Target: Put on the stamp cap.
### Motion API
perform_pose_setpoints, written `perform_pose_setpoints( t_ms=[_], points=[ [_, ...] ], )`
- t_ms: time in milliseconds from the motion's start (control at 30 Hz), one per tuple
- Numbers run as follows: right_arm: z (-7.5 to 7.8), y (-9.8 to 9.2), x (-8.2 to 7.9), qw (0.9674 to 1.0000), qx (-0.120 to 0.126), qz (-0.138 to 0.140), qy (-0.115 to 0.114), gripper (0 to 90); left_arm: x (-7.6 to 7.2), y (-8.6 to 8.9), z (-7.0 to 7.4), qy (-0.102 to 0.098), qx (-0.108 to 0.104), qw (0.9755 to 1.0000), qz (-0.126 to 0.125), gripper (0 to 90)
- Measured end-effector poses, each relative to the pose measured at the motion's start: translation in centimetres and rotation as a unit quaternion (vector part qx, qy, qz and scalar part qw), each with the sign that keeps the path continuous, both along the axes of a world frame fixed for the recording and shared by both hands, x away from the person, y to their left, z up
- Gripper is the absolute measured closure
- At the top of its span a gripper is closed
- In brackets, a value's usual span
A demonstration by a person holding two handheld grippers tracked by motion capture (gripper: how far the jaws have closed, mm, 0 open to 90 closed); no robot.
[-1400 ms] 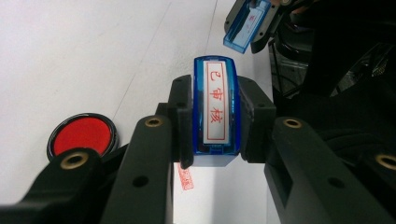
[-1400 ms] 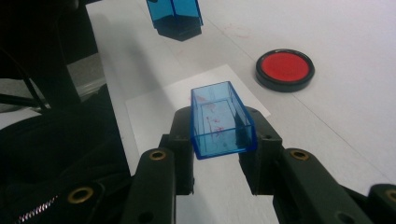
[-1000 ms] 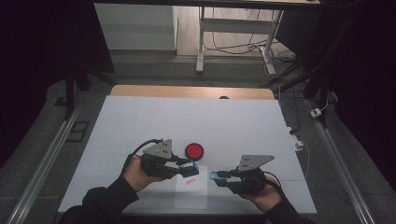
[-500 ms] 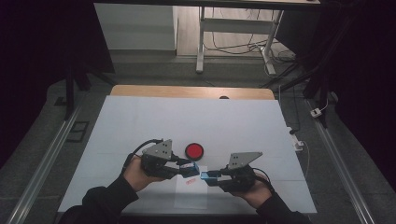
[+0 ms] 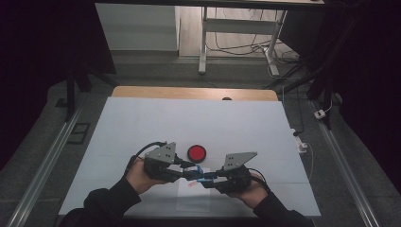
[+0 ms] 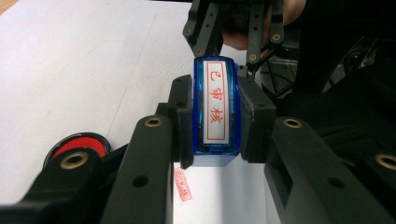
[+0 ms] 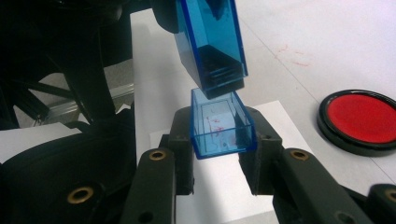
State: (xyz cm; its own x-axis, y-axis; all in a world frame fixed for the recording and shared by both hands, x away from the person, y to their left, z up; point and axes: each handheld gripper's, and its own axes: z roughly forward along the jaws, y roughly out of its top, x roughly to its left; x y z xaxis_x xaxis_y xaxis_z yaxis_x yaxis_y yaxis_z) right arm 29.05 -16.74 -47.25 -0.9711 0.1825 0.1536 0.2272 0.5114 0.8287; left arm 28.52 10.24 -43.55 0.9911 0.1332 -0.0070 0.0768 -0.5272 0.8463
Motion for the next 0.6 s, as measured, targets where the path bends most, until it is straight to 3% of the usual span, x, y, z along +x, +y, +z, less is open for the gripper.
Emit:
perform_pose_setpoints(
  t_ms=[600],
  points=[
    [0.0, 1.1, 0.0, 0.9998, 0.001, 0.017, -0.007, 68.6, 0.1, -0.1, 0.0, -0.003, -0.026, 0.9993, -0.027, 70.1]
  ],
)
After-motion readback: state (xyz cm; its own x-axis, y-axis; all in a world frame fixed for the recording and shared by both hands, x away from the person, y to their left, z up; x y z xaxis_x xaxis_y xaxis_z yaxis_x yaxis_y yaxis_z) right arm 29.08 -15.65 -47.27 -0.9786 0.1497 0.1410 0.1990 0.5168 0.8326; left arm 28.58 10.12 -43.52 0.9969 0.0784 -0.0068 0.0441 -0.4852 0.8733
